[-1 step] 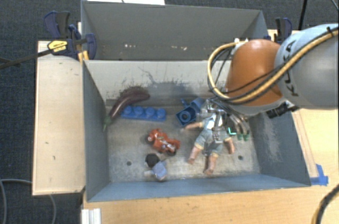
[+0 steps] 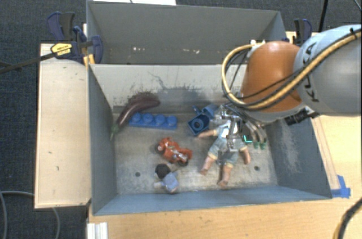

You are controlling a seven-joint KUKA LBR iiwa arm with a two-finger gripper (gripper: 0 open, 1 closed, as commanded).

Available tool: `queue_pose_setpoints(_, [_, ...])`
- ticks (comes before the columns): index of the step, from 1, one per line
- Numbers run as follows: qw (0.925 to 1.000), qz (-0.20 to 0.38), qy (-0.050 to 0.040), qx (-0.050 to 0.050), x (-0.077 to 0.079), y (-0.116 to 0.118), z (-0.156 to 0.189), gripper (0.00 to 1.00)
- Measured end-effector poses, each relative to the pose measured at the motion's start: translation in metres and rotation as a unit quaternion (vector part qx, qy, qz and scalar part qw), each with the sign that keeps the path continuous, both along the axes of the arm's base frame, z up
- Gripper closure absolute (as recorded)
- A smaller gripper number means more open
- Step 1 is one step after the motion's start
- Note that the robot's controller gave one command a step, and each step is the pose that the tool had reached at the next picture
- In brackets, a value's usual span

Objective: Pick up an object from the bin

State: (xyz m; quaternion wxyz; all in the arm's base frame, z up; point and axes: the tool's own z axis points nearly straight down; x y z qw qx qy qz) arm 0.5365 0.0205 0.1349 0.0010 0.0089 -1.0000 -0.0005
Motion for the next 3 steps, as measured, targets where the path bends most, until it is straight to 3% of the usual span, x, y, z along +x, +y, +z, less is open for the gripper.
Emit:
queue_pose_setpoints(1, [0.9929,0.119,-0.0031,0.0,0.012,-0.003,-0.063,1.0])
queue_pose_setpoints(2, [0.9929,0.119,-0.0032,0.0,0.012,-0.003,-0.063,1.0])
queue_pose_setpoints(3, [0.9964,0.085,-0.0065,0.0,0.036,0.012,0.124,1.0])
